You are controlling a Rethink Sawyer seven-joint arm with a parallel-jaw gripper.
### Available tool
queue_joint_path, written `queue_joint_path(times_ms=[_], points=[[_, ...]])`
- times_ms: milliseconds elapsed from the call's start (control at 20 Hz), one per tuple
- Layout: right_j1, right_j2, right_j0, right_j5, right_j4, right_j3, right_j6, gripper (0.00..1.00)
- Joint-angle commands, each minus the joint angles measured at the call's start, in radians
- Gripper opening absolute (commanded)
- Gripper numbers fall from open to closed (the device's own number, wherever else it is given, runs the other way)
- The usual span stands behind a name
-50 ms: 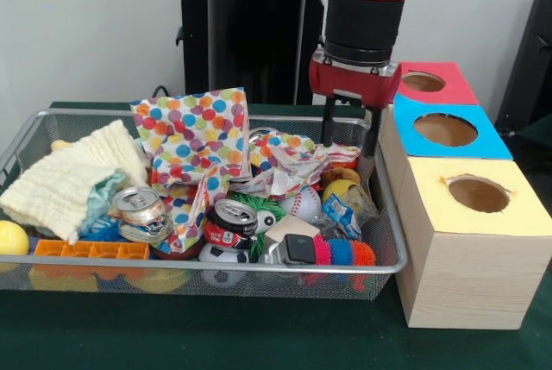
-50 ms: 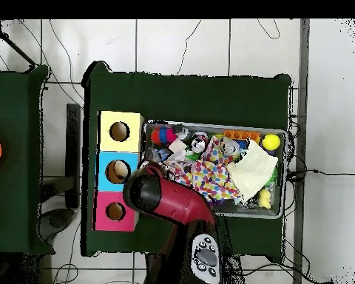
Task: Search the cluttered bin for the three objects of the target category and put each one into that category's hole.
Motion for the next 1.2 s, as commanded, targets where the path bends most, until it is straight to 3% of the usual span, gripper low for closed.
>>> queue_joint_path(times_ms=[50,450,1200], points=[[0.086,0.074,-0.011,-0.121,0.091,-0.009,0.3,1.0],[0.137,0.094,-0.027,-0.162,0.098,-0.049,0.303,1.0],[0.125,0.09,-0.006,-0.158,0.151,-0.047,0.317,1.0]])
